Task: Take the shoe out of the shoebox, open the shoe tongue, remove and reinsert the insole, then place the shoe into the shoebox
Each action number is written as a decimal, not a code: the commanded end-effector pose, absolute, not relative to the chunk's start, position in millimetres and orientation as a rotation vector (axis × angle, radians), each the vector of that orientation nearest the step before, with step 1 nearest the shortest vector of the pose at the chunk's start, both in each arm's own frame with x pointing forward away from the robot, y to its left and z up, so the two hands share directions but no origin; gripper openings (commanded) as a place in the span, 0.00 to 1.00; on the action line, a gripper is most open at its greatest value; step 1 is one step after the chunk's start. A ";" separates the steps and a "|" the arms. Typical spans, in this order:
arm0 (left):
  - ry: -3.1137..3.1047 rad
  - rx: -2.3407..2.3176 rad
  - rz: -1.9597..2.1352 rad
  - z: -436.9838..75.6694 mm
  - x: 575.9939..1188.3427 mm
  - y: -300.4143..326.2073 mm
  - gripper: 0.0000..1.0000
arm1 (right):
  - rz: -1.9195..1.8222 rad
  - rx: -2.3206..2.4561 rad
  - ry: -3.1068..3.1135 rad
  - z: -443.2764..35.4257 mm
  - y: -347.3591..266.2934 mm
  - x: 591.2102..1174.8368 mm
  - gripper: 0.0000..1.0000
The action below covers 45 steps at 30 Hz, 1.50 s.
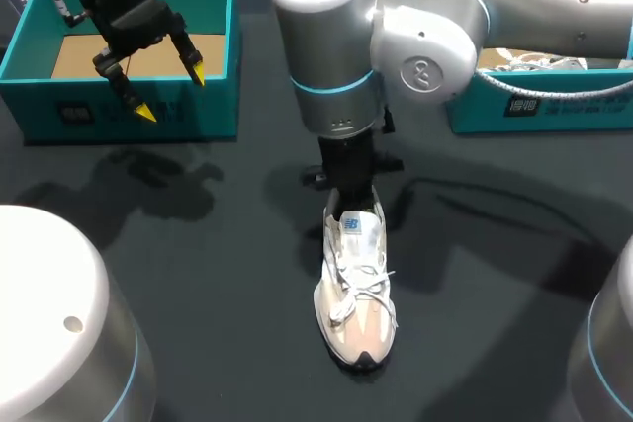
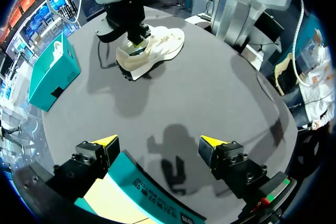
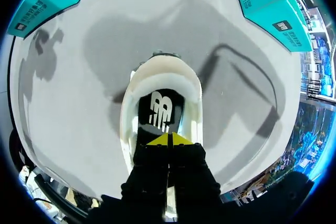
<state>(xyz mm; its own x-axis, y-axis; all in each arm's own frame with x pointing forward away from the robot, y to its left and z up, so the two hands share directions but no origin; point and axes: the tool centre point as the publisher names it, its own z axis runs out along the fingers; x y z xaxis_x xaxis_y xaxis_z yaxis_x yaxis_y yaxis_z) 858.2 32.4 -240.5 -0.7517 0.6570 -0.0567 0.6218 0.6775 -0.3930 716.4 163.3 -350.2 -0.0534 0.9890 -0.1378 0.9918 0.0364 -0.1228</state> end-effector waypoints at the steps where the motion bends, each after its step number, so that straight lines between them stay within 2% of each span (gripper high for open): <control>1: -2.797 -1.069 0.601 -240.2 857.5 32.8 1.00 | -0.293 2.177 2.292 -350.7 157.7 719.4 0.00; 7: -2.797 -1.069 0.601 -240.2 857.5 32.8 1.00 | -0.360 2.182 2.342 -355.0 168.5 717.0 0.00; 10: -2.797 -1.069 0.601 -240.2 857.5 32.8 1.00 | -0.383 2.187 2.352 -356.4 171.5 713.5 0.15; 19: -2.797 -1.069 0.601 -240.2 857.5 32.8 1.00 | -0.434 2.198 2.363 -357.2 176.4 703.1 0.45; 25: -2.797 -1.069 0.601 -240.2 857.5 32.8 1.00 | -0.438 2.209 2.356 -358.3 173.7 702.8 0.53; 27: -2.797 -1.069 0.601 -240.2 857.5 32.8 1.00 | -0.445 2.215 2.354 -358.9 173.2 702.5 0.61; 29: -2.797 -1.069 0.601 -240.2 857.5 32.8 1.00 | -0.445 2.217 2.356 -359.6 173.0 701.7 0.77; 31: -2.797 -1.069 0.601 -240.2 857.5 32.8 1.00 | -0.446 2.218 2.363 -360.6 173.3 700.9 0.84; 34: -2.797 -1.069 0.601 -240.2 857.5 32.8 1.00 | -0.447 2.219 2.369 -362.0 174.0 699.5 1.00; 45: -2.797 -1.069 0.601 -240.2 857.5 32.8 1.00 | -0.432 2.210 2.345 -355.2 174.3 696.6 1.00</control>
<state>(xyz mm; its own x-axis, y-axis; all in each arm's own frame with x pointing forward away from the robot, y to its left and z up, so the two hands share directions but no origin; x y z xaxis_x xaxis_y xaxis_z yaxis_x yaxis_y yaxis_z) 858.2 32.4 -240.7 -0.7518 0.6569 -0.0569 0.6217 0.6775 -0.3930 700.8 172.9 -357.5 -0.0708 0.9930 -0.0942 0.9605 0.0424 -0.2751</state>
